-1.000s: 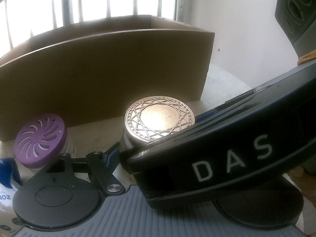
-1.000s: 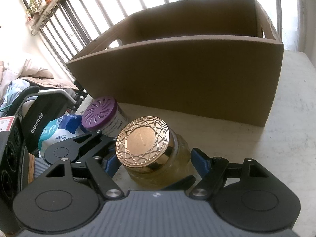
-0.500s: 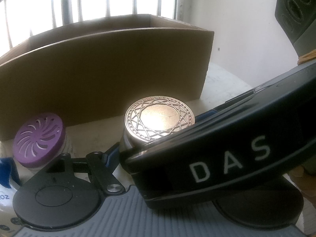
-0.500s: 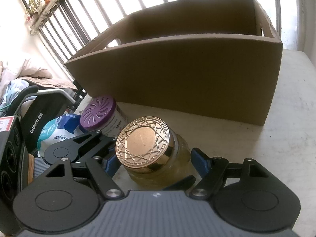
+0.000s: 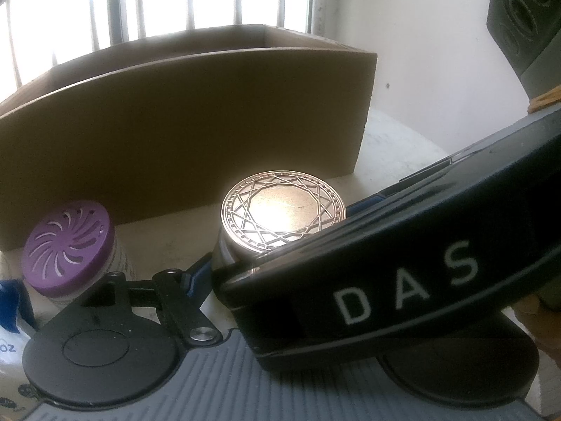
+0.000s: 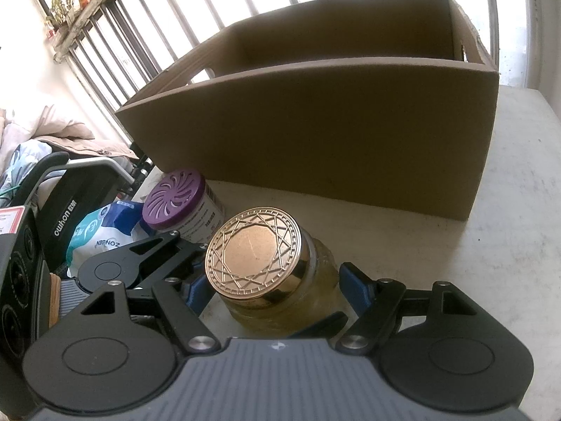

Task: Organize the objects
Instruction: 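Hold the gold-lidded jar clamped in the right gripper on the table, then adjust the right gripper's hold on the jar and start lifting it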

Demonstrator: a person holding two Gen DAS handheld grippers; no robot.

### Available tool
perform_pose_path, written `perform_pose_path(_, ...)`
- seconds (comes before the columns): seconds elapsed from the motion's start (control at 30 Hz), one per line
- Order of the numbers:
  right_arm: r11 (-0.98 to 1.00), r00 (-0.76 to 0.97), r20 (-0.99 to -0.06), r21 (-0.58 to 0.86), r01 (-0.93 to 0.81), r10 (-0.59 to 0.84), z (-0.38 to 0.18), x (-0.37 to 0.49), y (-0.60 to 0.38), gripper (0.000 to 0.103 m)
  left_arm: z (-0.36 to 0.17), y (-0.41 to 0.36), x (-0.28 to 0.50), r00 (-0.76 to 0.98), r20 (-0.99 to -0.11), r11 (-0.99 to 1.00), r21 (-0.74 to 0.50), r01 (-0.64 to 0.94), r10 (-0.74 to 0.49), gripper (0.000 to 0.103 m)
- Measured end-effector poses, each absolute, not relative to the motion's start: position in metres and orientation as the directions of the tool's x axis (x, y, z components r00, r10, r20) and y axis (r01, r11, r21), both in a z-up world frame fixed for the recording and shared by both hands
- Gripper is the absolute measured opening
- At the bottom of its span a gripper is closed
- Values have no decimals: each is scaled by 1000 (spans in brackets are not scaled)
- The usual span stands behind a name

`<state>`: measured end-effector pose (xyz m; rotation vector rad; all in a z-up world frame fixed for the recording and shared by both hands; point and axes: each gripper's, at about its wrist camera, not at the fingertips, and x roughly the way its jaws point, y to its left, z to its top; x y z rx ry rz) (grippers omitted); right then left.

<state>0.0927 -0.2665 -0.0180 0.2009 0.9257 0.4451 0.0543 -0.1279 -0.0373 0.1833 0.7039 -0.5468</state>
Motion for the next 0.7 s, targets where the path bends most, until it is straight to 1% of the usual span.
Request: perform_pose_path(0.7, 891, 513, -728, 355, -284, 454, -18, 92, -267, 80, -38, -127, 53, 625, -660, 843, -23, 538, -417, 76)
